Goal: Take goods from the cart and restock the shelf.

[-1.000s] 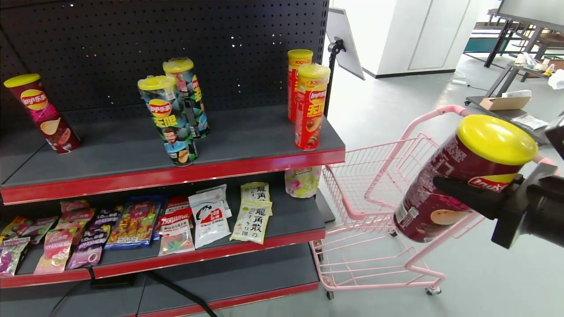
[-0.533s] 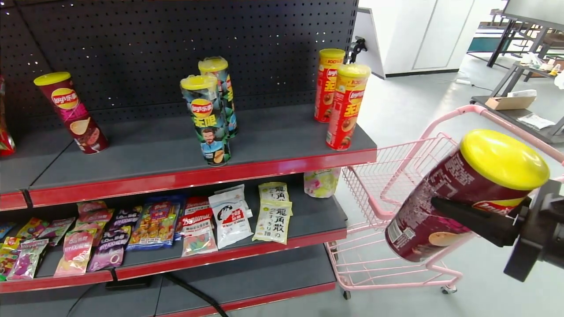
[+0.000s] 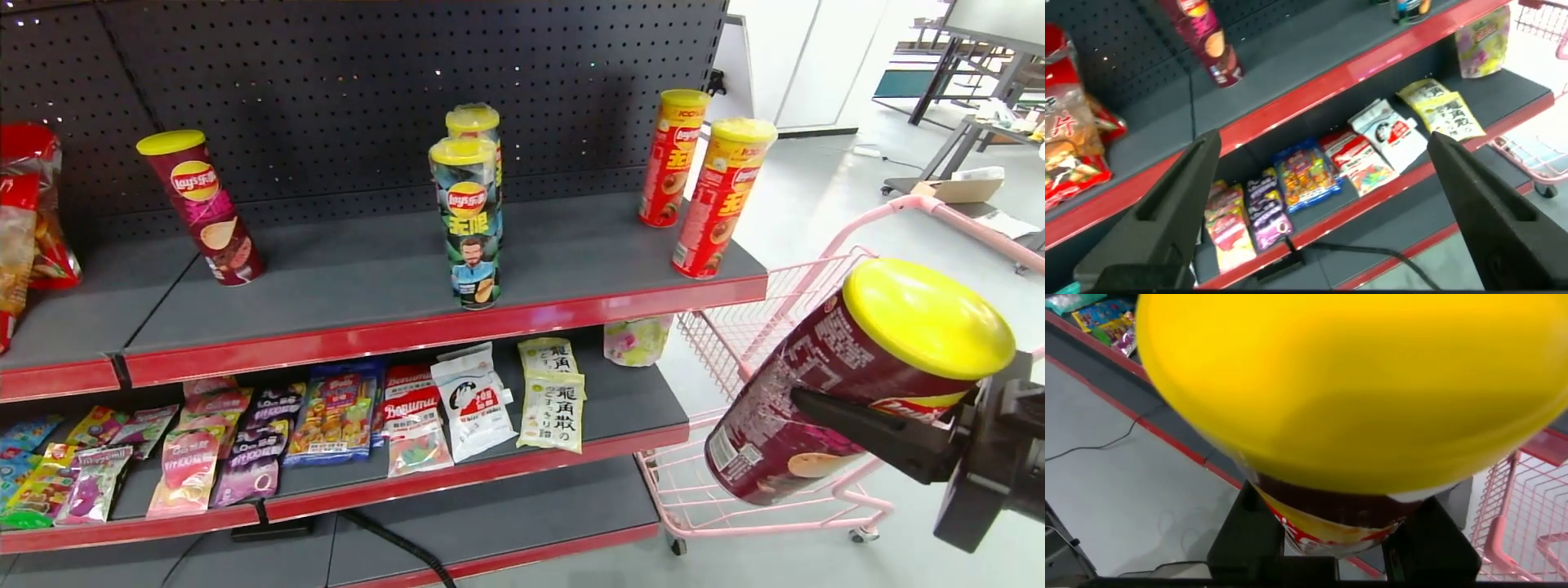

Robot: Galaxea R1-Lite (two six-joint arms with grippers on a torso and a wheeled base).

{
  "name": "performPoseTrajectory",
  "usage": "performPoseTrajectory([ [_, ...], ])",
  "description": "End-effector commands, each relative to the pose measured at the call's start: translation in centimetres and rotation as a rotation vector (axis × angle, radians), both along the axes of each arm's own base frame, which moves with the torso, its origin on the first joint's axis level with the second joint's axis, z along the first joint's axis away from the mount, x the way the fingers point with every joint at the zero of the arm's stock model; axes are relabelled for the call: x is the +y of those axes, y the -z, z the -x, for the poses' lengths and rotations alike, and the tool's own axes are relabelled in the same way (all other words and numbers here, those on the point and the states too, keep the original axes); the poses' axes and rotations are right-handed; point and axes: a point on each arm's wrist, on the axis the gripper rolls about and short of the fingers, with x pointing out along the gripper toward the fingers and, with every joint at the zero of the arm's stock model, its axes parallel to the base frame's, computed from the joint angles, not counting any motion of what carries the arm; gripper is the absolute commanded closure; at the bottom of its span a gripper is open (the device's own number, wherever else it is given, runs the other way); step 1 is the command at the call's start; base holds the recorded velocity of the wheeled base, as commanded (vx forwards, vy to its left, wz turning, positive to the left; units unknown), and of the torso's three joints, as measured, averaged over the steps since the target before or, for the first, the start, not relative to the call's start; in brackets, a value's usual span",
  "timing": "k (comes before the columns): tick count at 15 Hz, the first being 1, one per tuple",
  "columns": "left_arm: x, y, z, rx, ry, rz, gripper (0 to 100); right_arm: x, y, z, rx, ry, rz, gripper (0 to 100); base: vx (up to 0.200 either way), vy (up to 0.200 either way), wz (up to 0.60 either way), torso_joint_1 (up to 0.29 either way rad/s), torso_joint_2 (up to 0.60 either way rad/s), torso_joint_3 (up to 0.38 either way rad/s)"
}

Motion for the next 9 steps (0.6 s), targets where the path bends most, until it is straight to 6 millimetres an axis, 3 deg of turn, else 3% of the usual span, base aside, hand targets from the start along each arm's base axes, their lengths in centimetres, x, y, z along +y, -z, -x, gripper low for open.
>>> performPoseTrajectory([
  [1,-0.01,0.00,-0.07,0.005,-0.001,-0.001,0,-0.23,0.05,0.12,-0.004,0.013,-0.001,100,0.000,0.200,0.00,-0.002,0.00,-0.002],
  [9,-0.02,-0.03,-0.18,0.007,0.000,-0.020,0,-0.04,0.32,-0.26,0.010,0.013,0.006,100,0.000,0.200,0.00,0.002,0.00,0.002],
])
